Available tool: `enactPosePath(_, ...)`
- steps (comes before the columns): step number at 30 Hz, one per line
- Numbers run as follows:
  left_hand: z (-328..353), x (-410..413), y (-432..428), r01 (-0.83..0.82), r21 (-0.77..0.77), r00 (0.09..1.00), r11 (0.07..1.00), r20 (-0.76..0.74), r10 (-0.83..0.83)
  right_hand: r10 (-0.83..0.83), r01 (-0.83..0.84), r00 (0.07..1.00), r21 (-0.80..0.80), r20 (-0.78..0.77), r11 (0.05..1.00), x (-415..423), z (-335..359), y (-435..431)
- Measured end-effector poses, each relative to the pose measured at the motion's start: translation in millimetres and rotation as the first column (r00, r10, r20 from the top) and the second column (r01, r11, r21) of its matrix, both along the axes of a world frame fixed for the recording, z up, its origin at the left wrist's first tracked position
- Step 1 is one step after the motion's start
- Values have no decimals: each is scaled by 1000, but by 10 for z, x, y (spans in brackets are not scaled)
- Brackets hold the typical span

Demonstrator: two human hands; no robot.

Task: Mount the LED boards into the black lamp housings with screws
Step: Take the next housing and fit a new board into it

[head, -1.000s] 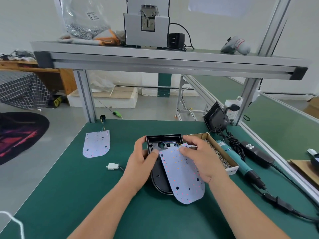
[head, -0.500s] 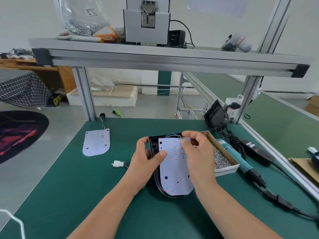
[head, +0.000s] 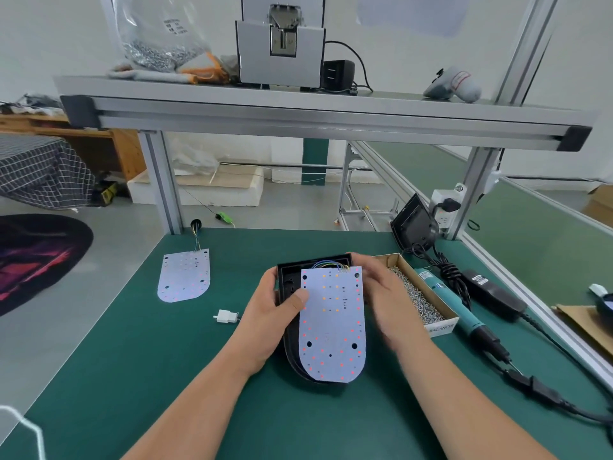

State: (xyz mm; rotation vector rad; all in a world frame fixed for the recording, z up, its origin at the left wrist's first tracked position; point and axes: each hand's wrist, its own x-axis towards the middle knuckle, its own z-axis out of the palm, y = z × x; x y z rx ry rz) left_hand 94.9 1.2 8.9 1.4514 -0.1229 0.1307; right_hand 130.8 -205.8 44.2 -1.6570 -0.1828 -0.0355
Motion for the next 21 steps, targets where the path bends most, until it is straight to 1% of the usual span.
enactPosePath(1, 5, -1, 7, -7, 0, 1000, 1000, 2, 7, 110, -109, 994, -104, 3, 988, -37, 4, -26)
enactPosePath(3, 18, 0, 19, -18, 5, 1000, 1000, 4, 18, 284, -286, 957, -323, -52, 902, -127, 51, -55)
enactPosePath(5, 32, -8, 21, -8, 4, 1000, 1000, 7, 8, 326, -313, 943, -521, -70, 794, -161, 27, -59)
enactPosePath(7, 54, -20, 20, 15, 2, 1000, 1000, 15, -15, 336, -286, 941, -638, -45, 715, -154, -18, 17)
enactPosePath(8, 63, -26, 21, 26, -1, 999, 1000, 19, -26, 338, -286, 940, -632, -41, 720, -161, -29, 54)
enactPosePath(10, 66, -32, 21, 36, -17, 999, 999, 23, -36, 320, -280, 947, -549, -24, 788, -198, -41, 127)
enactPosePath(12, 66, -28, 27, 27, -13, 999, 1000, 24, -27, 308, -293, 951, -370, -21, 881, -193, -13, 178)
enactPosePath(13, 64, -23, 30, 18, -6, 999, 1000, 28, -17, 321, -320, 946, -241, -34, 916, -197, 13, 205)
enactPosePath(14, 61, -19, 31, 10, -4, 999, 1000, 33, -10, 325, -322, 946, -181, -17, 929, -185, 16, 223)
enactPosePath(15, 59, -15, 32, 7, -6, 999, 1000, 35, -6, 315, -309, 949, -164, 13, 937, -166, 8, 236)
enactPosePath(16, 60, -12, 33, 7, -13, 999, 1000, 35, -6, 266, -246, 961, -206, 76, 947, -130, -30, 242)
enactPosePath(18, 60, -13, 31, 10, -18, 999, 1000, 32, -10, 194, -165, 968, -180, 158, 970, -115, -54, 245)
enactPosePath(20, 56, -10, 32, 9, -12, 999, 1000, 31, -9, 161, -131, 967, -155, 196, 979, -132, -24, 252)
enactPosePath(21, 56, -10, 31, 10, -5, 1000, 1000, 29, -10, 176, -155, 967, -124, 182, 980, -127, -11, 265)
